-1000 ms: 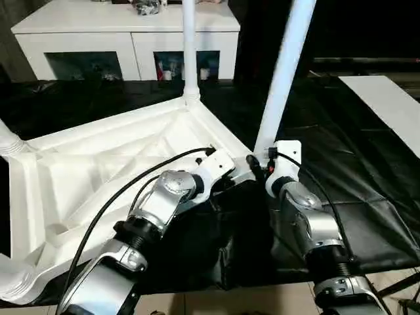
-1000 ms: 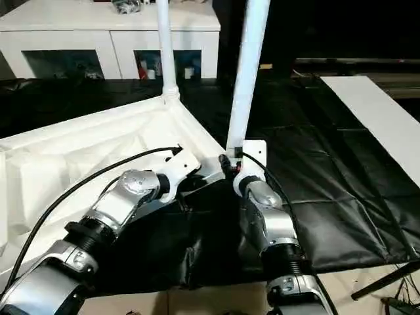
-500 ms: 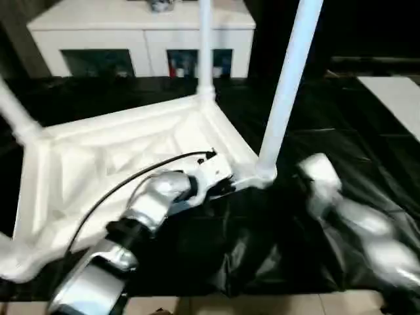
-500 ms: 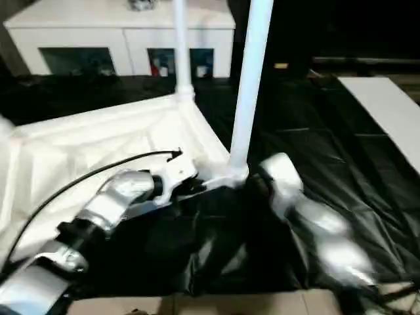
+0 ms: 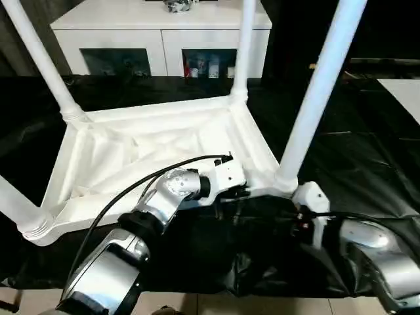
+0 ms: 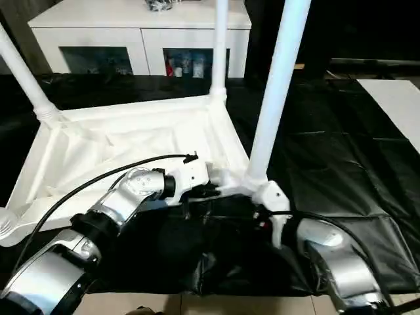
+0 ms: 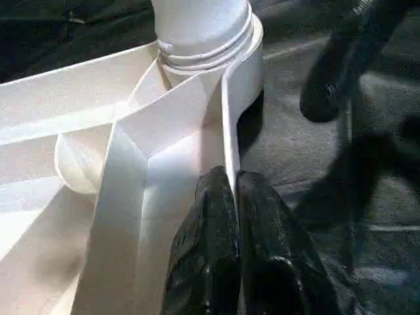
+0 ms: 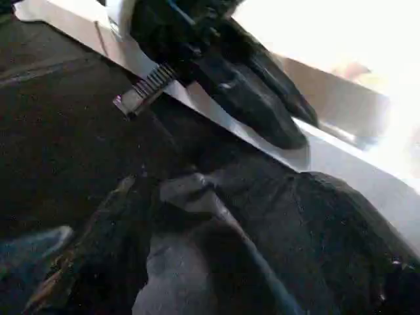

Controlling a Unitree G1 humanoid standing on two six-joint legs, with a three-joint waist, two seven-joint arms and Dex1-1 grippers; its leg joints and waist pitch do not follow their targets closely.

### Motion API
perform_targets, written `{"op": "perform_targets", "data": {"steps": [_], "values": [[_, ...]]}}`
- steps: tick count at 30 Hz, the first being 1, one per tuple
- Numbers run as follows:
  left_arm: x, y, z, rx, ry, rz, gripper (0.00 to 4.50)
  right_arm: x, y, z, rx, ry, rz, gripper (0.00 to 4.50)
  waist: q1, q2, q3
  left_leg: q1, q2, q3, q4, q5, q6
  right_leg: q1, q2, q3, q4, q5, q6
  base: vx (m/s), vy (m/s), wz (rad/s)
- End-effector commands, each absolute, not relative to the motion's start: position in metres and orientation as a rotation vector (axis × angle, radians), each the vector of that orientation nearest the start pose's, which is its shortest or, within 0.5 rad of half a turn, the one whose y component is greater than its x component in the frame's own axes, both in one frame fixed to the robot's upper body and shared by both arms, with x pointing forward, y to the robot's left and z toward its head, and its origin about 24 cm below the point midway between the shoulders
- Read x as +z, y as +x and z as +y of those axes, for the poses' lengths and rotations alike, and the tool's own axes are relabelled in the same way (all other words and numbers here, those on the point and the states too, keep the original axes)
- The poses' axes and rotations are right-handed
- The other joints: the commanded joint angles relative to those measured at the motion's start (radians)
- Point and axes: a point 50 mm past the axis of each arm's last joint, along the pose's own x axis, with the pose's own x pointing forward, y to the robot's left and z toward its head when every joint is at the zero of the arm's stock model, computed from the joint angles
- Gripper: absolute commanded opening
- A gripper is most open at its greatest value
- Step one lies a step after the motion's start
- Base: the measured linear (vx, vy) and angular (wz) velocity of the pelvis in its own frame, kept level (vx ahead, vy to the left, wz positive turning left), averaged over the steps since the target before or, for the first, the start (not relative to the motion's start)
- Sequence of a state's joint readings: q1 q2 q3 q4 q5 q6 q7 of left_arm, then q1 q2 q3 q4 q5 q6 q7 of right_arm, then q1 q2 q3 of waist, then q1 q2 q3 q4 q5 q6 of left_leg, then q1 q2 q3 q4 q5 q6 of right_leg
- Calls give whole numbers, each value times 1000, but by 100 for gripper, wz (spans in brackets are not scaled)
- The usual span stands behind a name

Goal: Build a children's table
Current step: Rotate leg to tighten, then rotate table base

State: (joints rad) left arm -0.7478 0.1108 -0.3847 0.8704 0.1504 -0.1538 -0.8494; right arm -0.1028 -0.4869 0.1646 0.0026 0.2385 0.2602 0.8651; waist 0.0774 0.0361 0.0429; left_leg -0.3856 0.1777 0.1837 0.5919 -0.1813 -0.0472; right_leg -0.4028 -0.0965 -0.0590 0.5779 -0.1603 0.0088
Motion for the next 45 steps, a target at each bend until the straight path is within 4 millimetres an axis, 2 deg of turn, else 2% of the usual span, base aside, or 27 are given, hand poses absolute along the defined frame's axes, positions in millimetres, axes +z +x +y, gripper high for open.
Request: {"op": "perform_targets", "data": {"steps": [1,2,3,4,5,6,7,8,10,11,13,14,16,17,18,22,23,27,35,41,45], "values": [[80,343,44,-1205,433,63,55,49,252,-162,983,-188,305,353,-4,-31,-61,11,47,-16,-72,-221,89,45,-54,32,-69,-311,-189,0,0,0],[80,343,47,-1207,434,57,55,49,253,-161,982,-188,302,353,-2,-29,-65,11,47,-17,-71,-202,89,47,-57,31,-65,-288,-198,0,0,0],[82,343,51,-1204,437,48,60,50,254,-160,984,-190,299,353,-1,-25,-65,17,53,-16,-70,-200,91,41,-56,32,-64,-256,-218,0,0,0],[83,341,58,-1209,430,49,82,50,255,-158,992,-189,297,353,-3,-25,-64,15,53,-15,-70,-200,94,41,-53,32,-64,-242,-223,0,0,0],[85,338,67,-1220,414,55,91,50,255,-156,1002,-191,295,353,-6,-47,-64,8,52,-15,-71,-193,100,49,-53,30,-58,-221,-225,0,0,0],[86,336,73,-1229,401,61,95,50,255,-154,1008,-193,294,353,-6,-36,-65,6,53,-18,-73,-166,103,52,-58,30,-48,-196,-235,0,0,0],[87,335,76,-1232,389,68,95,50,255,-154,1010,-193,294,353,-10,-32,-64,6,53,-17,-71,-160,107,49,-56,30,-48,-189,-236,0,0,0],[87,332,84,-1245,368,91,112,50,255,-153,1013,-192,295,353,-14,-32,-64,14,54,-14,-70,-162,107,45,-51,32,-47,-175,-245,0,0,0],[83,323,109,-1284,379,189,126,49,256,-152,1027,-197,298,353,-14,-36,-64,14,55,-14,-70,-161,104,47,-53,32,-44,-171,-250,0,0,0],[82,319,120,-1298,392,231,135,49,256,-151,1033,-199,300,353,-21,-31,-64,13,55,-15,-74,-165,95,45,-50,32,-41,-185,-245,0,0,0],[79,313,135,-1311,401,300,144,49,255,-150,1050,-199,304,353,-26,-26,-61,22,55,-11,-74,-183,81,39,-45,34,-44,-184,-245,0,0,0],[77,309,151,-1299,427,336,144,49,255,-150,1071,-200,313,353,-24,-32,-59,22,54,-10,-76,-203,70,39,-44,34,-46,-200,-241,0,0,0],[77,306,157,-1302,421,359,144,49,254,-150,1083,-203,316,353,-19,-27,-58,28,59,-10,-79,-227,57,36,-48,36,-46,-216,-242,0,0,0],[76,303,172,-1274,445,407,144,51,254,-150,1090,-214,312,353,-14,-28,-55,35,59,-7,-82,-263,33,31,-45,37,-48,-245,-234,0,0,0],[76,304,178,-1241,476,419,144,51,254,-150,1091,-217,310,353,-14,-27,-53,35,59,-5,-84,-280,22,30,-45,38,-51,-259,-227,0,0,0],[73,304,190,-1176,523,461,144,52,255,-149,1096,-227,306,353,-15,-30,-52,35,57,-5,-86,-305,-1,30,-47,42,-55,-301,-198,0,0,0],[72,302,195,-1160,542,495,144,52,255,-149,1103,-235,306,353,-16,-29,-52,30,56,-7,-88,-303,-4,33,-48,42,-54,-307,-191,0,0,0],[69,296,203,-1159,540,561,144,52,255,-150,1105,-240,310,353,-18,-31,-53,30,56,-7,-88,-297,-7,32,-48,43,-52,-290,-194,0,0,0],[70,303,204,-1085,566,527,71,53,256,-150,1105,-244,305,353,-14,-33,-56,31,54,-4,-80,-261,7,33,-45,44,-47,-238,-215,0,0,0],[71,301,202,-1109,557,536,29,51,255,-149,1114,-257,311,353,-15,-34,-52,32,54,-7,-83,-306,-7,31,-47,44,-54,-316,-193,0,0,0],[71,301,201,-1103,567,519,3,51,254,-149,1118,-250,309,353,-18,-34,-54,28,54,-8,-83,-291,-5,34,-46,43,-50,-287,-197,0,0,0]]}}
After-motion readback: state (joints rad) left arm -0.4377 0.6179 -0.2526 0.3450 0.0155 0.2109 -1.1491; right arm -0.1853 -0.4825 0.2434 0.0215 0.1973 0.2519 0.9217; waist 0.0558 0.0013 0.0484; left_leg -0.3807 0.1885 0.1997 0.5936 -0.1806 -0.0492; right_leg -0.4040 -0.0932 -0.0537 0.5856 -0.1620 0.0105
